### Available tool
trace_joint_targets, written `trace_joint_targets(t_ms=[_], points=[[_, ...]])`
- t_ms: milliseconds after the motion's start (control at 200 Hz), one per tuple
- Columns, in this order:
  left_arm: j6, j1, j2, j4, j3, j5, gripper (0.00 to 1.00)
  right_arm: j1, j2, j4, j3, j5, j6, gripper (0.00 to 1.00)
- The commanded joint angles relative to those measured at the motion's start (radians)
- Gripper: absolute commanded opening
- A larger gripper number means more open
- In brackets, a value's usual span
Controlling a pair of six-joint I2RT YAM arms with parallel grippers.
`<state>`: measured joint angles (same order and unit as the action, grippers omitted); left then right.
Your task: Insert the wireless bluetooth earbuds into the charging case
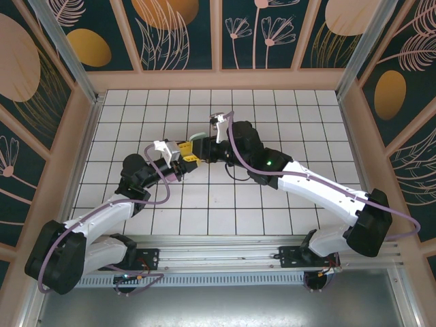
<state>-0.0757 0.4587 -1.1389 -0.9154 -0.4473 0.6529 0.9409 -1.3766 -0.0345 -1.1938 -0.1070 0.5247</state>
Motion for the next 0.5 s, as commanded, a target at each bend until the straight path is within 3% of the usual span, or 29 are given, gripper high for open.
trace_joint_targets(t_ms=[0,495], points=[[-0.005,0.005,0.018,-0.063,-0.009,0.004,0.00,0.007,0.027,-0.049,-0.005,0.020,-0.009,0.32],[0.013,0.005,0.029,-0.065,0.032,-0.041,0.00,0.010,0.123,-0.145,-0.112,0.041,-0.073,0.33]])
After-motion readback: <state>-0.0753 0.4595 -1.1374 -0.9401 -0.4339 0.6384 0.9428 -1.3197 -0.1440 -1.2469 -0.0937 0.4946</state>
